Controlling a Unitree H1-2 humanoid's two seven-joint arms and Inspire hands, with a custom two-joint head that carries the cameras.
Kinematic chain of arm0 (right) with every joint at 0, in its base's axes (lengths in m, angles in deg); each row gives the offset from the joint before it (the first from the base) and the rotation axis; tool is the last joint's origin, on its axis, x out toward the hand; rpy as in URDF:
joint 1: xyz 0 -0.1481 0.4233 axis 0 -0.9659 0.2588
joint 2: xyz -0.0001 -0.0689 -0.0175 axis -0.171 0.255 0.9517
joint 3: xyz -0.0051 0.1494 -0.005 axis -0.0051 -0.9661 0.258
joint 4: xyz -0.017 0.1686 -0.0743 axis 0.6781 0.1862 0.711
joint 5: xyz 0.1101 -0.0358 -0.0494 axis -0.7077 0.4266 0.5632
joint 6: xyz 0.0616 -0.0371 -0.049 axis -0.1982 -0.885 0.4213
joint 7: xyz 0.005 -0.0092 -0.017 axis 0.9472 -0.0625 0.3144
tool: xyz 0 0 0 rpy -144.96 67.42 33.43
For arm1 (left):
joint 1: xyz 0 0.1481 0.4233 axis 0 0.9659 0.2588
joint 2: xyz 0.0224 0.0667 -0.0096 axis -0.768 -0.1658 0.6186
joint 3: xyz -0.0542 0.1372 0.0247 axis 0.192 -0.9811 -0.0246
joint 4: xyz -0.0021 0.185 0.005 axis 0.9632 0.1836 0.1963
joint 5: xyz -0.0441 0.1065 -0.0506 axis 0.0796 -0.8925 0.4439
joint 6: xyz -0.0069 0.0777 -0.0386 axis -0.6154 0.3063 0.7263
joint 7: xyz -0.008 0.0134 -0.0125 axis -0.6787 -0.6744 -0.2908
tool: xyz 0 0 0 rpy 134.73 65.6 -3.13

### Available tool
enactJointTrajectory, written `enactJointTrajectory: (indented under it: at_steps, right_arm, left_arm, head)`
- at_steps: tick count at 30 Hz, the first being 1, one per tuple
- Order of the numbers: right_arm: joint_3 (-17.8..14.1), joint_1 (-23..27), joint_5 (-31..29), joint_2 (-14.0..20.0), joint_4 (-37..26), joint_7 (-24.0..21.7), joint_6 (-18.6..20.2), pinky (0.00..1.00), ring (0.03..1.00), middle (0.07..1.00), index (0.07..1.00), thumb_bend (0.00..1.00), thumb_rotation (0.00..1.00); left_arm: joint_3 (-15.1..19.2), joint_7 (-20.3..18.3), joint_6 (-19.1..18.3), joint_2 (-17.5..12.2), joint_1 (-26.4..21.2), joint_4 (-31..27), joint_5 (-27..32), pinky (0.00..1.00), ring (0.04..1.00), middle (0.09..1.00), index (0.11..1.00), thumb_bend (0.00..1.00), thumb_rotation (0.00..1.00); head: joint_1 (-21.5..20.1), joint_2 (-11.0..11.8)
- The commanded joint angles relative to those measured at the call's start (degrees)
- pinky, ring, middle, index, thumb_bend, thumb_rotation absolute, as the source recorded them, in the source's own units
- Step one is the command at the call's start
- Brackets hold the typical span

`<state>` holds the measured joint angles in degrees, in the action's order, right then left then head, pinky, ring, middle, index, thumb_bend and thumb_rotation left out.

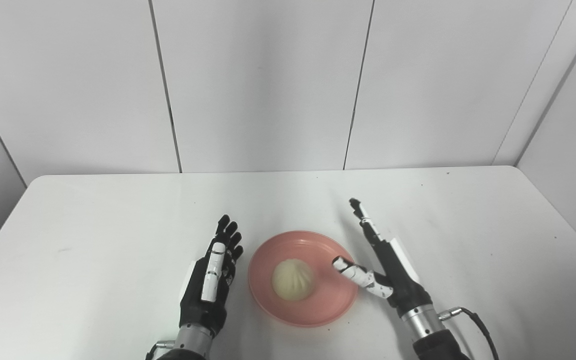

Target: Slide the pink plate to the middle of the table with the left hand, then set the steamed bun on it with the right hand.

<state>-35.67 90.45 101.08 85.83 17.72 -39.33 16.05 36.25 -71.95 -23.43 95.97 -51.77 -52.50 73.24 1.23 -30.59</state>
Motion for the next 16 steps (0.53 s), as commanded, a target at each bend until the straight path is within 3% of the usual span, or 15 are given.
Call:
enactJointTrajectory:
  at_steps: [1,9,13,16]
  right_arm:
    - [-1.4,2.1,-4.6,-0.6,0.4,0.6,-5.7,1.0,1.0,1.0,1.0,0.64,0.83]
    - [-4.8,3.3,-16.7,-1.2,2.5,-2.3,-6.2,1.0,1.0,1.0,1.0,0.75,0.8]
    - [-6.3,2.7,-21.3,-2.8,1.9,-2.0,-1.8,1.0,0.998,1.0,1.0,0.76,0.76]
    - [-6.1,1.2,-21.5,-3.4,0.5,-2.3,1.5,1.0,0.991,1.0,1.0,0.77,0.78]
  left_arm:
    - [0.5,0.7,1.1,-0.6,-1.4,0.4,-0.9,1.0,1.0,1.0,0.992,0.57,0.94]
    - [0.5,-0.1,1.0,-1.2,-1.9,0.7,-0.6,1.0,1.0,1.0,1.0,0.6,0.95]
    - [0.8,1.3,4.0,-1.0,-1.9,1.6,-2.0,1.0,1.0,1.0,0.998,0.55,0.94]
    - [0.8,1.8,4.6,-1.2,-1.9,1.9,-2.9,1.0,1.0,1.0,0.998,0.55,0.95]
  head:
    - [0.0,-0.2]
    - [0.7,-0.8]
    - [1.0,-1.2]
    - [1.5,-1.5]
